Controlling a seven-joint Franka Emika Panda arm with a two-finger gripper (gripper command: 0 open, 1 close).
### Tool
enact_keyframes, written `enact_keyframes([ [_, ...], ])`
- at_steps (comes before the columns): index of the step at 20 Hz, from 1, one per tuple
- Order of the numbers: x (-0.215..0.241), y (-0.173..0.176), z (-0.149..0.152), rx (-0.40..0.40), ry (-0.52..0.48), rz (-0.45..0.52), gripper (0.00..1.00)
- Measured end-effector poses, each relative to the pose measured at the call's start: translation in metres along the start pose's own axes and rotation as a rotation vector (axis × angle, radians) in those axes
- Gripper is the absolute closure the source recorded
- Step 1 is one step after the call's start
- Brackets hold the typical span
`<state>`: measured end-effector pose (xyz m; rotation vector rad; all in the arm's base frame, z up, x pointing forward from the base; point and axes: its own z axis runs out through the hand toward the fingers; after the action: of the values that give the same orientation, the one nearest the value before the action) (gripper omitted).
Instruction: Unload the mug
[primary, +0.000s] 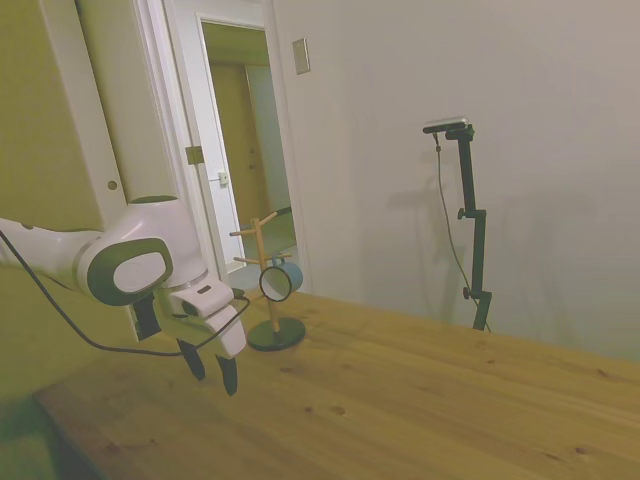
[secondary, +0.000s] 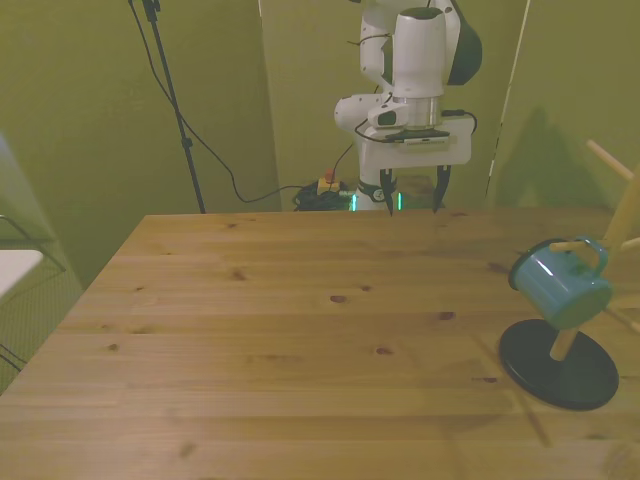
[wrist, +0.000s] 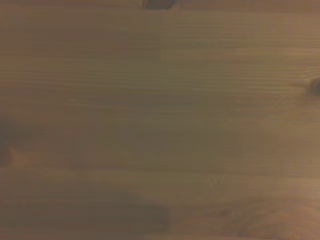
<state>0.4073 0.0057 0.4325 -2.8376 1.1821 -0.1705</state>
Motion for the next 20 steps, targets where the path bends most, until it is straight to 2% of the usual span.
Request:
enact_keyframes([
  [10,0.004,-0.002,0.0,0.0,-0.002,0.002,0.0],
  [20,0.03,-0.028,-0.011,0.026,0.009,0.004,0.0],
])
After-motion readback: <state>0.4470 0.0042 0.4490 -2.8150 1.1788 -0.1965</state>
